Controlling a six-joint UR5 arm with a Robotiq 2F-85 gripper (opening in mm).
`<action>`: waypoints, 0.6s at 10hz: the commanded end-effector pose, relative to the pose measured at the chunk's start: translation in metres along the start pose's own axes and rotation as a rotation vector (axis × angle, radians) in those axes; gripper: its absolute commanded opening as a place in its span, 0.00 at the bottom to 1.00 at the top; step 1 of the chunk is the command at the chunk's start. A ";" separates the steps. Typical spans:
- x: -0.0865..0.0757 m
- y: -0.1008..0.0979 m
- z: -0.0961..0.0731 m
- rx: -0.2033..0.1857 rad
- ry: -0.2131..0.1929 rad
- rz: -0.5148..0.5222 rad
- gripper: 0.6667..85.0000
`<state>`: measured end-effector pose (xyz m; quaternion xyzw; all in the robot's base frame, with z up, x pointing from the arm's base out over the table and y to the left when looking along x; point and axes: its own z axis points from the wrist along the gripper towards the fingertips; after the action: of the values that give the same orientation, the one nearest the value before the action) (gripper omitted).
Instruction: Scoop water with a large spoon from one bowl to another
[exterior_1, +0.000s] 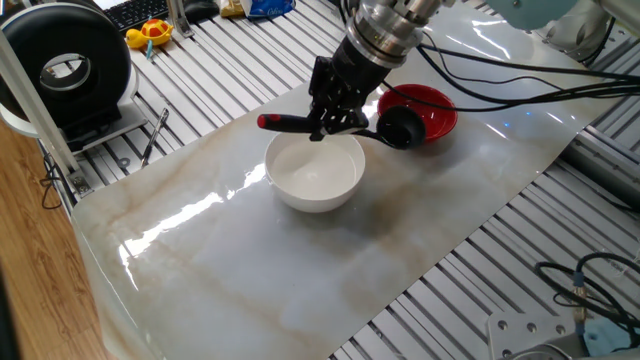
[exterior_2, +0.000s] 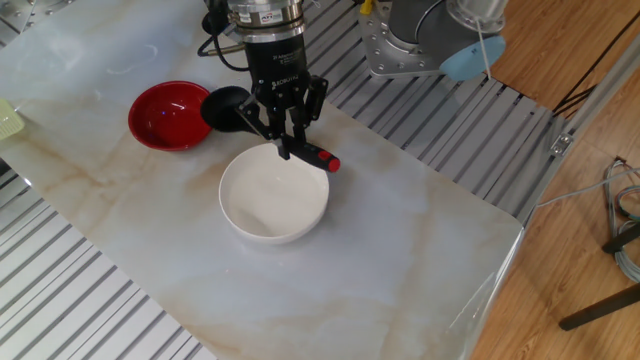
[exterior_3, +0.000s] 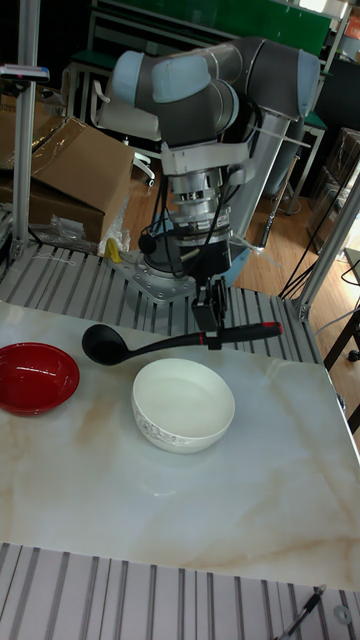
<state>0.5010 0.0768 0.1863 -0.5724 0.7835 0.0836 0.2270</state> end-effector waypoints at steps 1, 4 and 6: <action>-0.006 -0.003 -0.003 0.008 -0.024 0.014 0.01; 0.003 0.004 -0.013 -0.014 -0.023 -0.023 0.01; 0.020 0.006 -0.021 -0.015 0.015 -0.045 0.01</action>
<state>0.4920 0.0655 0.1911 -0.5838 0.7759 0.0846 0.2236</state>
